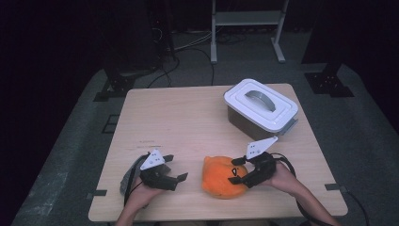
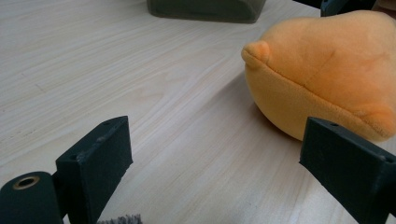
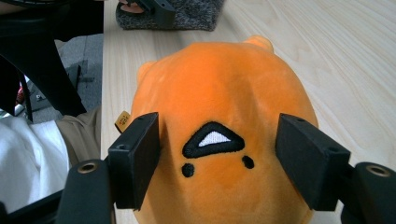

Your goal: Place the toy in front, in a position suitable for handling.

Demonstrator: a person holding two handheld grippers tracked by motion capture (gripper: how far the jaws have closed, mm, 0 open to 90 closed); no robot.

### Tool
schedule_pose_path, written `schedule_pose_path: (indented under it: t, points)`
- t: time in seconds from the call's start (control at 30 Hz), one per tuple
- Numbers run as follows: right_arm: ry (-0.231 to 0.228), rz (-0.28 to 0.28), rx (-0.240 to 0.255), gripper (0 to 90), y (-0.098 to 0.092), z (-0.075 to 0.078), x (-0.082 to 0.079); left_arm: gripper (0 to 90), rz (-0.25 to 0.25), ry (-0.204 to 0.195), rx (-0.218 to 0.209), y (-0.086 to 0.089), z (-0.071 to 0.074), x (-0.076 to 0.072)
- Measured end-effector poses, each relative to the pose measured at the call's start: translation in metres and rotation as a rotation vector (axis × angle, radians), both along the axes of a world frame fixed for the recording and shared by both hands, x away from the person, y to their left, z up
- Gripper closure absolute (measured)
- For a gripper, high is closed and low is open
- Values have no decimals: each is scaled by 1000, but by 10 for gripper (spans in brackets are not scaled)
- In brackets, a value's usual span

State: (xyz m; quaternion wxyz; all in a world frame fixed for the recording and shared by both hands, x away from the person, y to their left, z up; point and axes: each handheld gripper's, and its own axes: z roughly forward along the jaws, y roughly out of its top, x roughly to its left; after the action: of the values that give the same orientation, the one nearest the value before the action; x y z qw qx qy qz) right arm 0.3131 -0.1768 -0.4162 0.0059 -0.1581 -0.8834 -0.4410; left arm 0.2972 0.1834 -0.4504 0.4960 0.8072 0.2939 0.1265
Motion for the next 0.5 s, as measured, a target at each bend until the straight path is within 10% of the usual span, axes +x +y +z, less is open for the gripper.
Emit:
schedule_pose_path:
  t: [0.5]
  points:
    - [-7, 9, 16, 222, 3, -8, -3, 124, -8, -11, 6, 4, 7, -1]
